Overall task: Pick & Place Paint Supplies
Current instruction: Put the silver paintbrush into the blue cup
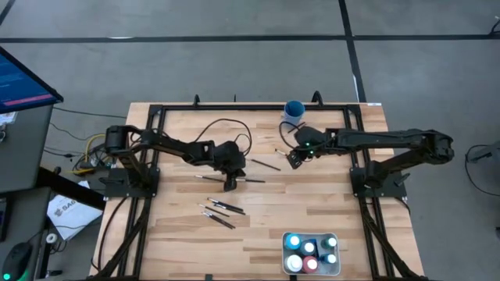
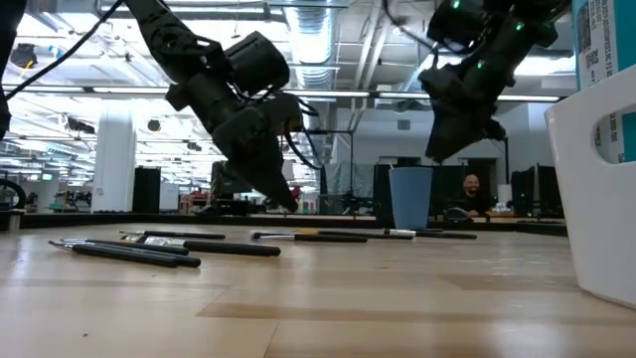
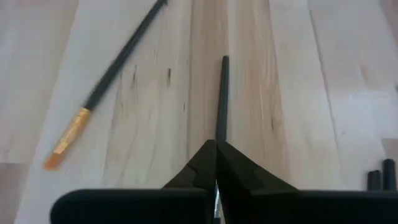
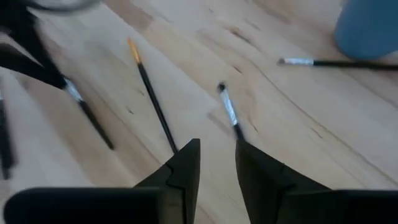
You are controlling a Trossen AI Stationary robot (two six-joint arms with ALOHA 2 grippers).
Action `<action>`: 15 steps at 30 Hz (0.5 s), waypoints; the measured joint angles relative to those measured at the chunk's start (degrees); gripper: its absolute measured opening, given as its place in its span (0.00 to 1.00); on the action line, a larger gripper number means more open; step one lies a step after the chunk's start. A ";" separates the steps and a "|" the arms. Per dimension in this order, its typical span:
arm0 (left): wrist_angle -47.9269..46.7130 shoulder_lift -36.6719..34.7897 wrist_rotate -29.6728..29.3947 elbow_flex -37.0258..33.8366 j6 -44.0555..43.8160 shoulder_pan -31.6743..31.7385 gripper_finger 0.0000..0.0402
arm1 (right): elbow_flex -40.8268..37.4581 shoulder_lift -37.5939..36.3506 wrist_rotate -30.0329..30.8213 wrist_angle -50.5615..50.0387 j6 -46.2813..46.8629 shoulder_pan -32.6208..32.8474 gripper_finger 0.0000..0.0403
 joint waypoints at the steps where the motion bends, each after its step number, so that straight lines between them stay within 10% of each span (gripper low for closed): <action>1: 0.00 -0.39 -0.04 -0.01 -0.05 0.00 0.00 | -0.05 1.01 -0.02 -0.07 -0.51 0.00 0.24; 15: -0.11 -13.25 -4.82 0.04 -8.85 0.02 0.00 | 15.32 23.11 -1.05 -13.30 -15.42 -9.24 0.44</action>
